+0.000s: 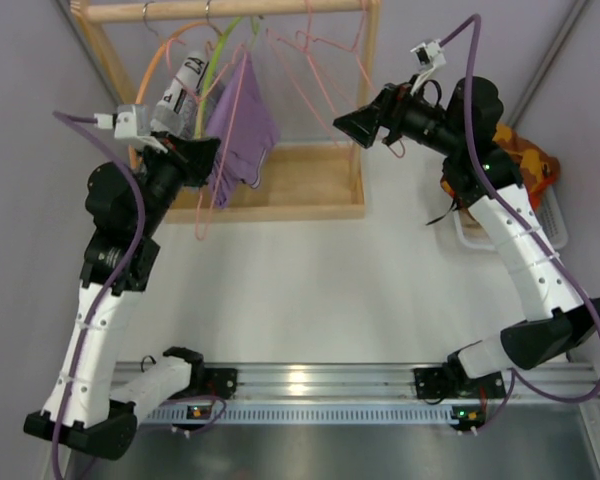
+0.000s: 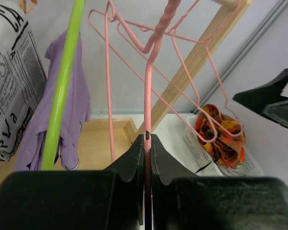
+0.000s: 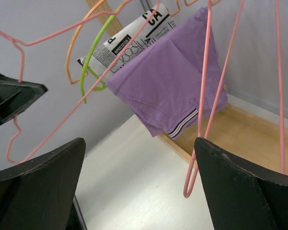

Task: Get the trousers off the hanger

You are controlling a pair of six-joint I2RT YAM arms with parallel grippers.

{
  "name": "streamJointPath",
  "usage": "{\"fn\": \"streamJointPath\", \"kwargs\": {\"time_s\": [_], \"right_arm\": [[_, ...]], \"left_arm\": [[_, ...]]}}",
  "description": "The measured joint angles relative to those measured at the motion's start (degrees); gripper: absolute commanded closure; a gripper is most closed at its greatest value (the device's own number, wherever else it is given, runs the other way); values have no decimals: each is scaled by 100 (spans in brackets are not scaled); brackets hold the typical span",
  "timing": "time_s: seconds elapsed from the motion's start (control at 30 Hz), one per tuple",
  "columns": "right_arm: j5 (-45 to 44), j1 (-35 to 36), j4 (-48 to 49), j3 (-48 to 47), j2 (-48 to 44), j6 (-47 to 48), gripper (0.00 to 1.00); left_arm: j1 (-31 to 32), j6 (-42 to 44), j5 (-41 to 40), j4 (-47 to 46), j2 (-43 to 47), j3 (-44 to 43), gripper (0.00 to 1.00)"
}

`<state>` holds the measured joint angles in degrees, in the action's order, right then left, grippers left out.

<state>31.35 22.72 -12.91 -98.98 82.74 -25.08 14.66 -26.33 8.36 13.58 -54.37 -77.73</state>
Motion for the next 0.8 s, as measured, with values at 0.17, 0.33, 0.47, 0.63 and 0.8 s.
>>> {"fn": "streamJointPath", "kwargs": {"time_s": [0.17,0.33,0.47,0.63,0.8], "right_arm": [[-2,-2,2,26,-11,28,2],[-2,-2,-2,219,-70,70,2],[-2,-15,-4,361,-74,87,2],[0,-79,-9,492,-131,94,1],[13,-195,0,684,-326,109,1]], "left_arm": [[66,120,-142,-63,-706,-166,100],[87,343,-251,-160,-1493,-726,100],[101,426,-236,-385,-2260,-1696,100],[179,538,-310,-535,-3075,-2614,100],[201,531,-356,-555,-4035,-3403,100]]}}
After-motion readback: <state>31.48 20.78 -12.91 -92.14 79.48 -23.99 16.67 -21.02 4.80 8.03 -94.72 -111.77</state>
